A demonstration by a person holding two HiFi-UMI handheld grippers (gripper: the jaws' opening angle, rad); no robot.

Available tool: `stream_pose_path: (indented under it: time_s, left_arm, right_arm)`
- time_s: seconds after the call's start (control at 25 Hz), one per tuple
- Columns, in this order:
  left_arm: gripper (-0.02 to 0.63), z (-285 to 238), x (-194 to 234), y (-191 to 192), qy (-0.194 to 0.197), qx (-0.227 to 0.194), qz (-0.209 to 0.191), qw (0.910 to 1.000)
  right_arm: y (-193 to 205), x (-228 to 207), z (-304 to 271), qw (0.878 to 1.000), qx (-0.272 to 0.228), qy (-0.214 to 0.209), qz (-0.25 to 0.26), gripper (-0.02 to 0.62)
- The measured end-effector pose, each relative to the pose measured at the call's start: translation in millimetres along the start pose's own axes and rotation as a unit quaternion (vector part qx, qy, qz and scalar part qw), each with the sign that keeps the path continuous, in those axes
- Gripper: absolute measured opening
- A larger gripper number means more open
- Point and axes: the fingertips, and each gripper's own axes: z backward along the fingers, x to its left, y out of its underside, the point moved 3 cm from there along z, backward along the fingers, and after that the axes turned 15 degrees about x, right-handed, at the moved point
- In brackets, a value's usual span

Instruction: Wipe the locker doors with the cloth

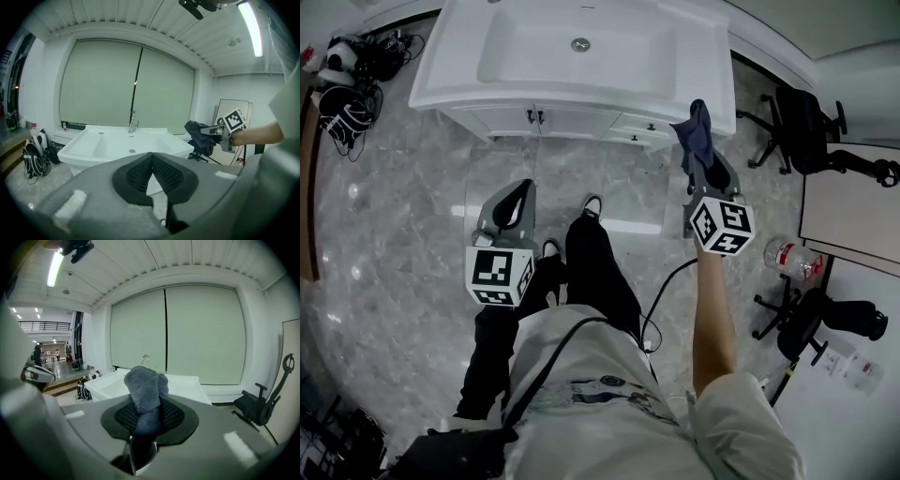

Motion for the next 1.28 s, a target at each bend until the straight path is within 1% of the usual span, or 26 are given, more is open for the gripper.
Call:
stream_pose_path:
  time_s: [0.12, 0.28, 0.36, 0.44, 0.52, 0.64, 0.76, 0.84, 0.96, 1.04, 1.28]
  left_arm:
    - [0.002, 10.5, -3.3, 16.9, -0.001, 0.001, 0.011, 0.9999]
    - [0.002, 6.4, -16.4, 27.0, -0.004, 0.006, 0.019, 0.9998]
    - [0.002, -2.1, -22.9, 32.5, -0.013, 0.012, 0.027, 0.9995]
    - [0.002, -10.7, -30.5, 42.1, -0.029, 0.014, 0.044, 0.9985]
    - [0.002, -20.3, -41.1, 54.2, -0.045, 0.016, 0.063, 0.9969]
    - [0.002, -38.9, -58.7, 73.8, -0.06, 0.02, 0.072, 0.9954]
    - [0.002, -59.5, -74.5, 100.9, -0.066, 0.021, 0.089, 0.9936]
    - [0.002, -76.3, -78.5, 119.8, -0.066, 0.017, 0.101, 0.9925]
    - [0.002, -111.9, -76.3, 158.2, -0.059, 0.015, 0.083, 0.9947]
    - [0.002, -140.2, -69.7, 188.1, -0.049, 0.011, 0.073, 0.9961]
    - [0.002, -232.0, -36.6, 272.3, -0.027, -0.028, 0.051, 0.9979]
  right_arm:
    - [11.2, 7.5, 18.1, 1.0, 0.0, 0.002, 0.02, 0.086]
    - [28.1, -2.9, 28.5, 0.999, 0.006, 0.0, 0.041, 0.086]
    - [36.9, -13.2, 26.3, 0.999, 0.006, -0.007, 0.051, 0.086]
    - [48.2, -23.9, 21.2, 0.997, 0.005, -0.017, 0.069, 0.086]
    - [60.7, -33.9, 14.2, 0.995, 0.006, -0.029, 0.096, 0.086]
    - [77.8, -41.5, -3.0, 0.989, -0.003, -0.051, 0.139, 0.087]
    - [99.7, -47.4, -17.7, 0.982, -0.018, -0.067, 0.176, 0.087]
    - [116.0, -53.7, -29.7, 0.979, -0.029, -0.07, 0.189, 0.087]
    - [143.4, -62.6, -54.9, 0.976, -0.051, -0.055, 0.203, 0.087]
    - [162.2, -66.3, -75.1, 0.972, -0.068, -0.038, 0.221, 0.087]
    - [221.2, -77.2, -140.5, 0.956, -0.122, 0.02, 0.266, 0.087]
